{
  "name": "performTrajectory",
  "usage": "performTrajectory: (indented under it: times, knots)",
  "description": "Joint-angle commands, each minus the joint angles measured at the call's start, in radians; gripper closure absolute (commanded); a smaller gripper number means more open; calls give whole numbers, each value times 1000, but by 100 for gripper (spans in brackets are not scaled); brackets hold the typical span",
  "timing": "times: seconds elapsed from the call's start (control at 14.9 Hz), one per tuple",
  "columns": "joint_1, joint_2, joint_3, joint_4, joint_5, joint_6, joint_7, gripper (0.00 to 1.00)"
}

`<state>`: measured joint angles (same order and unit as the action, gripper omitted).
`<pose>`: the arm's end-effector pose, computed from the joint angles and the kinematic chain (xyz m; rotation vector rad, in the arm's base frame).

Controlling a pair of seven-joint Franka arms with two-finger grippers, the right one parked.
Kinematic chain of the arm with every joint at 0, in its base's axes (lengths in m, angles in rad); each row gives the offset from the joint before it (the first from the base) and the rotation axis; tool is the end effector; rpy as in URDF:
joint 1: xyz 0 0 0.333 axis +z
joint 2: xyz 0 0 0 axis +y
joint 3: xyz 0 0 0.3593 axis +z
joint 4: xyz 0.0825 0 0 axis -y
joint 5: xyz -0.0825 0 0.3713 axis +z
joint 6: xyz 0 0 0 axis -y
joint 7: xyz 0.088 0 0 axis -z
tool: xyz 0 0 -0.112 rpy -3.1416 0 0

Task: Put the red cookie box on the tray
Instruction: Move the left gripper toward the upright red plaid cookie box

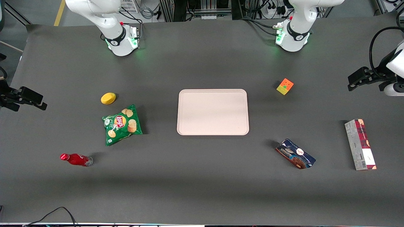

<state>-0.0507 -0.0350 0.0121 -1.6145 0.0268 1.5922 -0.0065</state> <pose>0.5310 -0.0174 0.6634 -3.1150 0.0506 -0.0207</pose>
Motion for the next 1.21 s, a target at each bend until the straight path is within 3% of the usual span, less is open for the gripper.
performTrajectory:
  times: [0.0, 0.34, 0.74, 1.01, 1.14]
  knots:
    - [-4, 0, 3, 1, 1, 3, 8, 0]
    - [-8, -8, 35, -42, 1, 40, 8, 0]
    - [-17, 3, 175, -266, -4, 337, 28, 0]
    - [-17, 119, 252, -285, -8, 475, 180, 0]
    - [-9, 183, 253, -285, -45, 502, 183, 0]
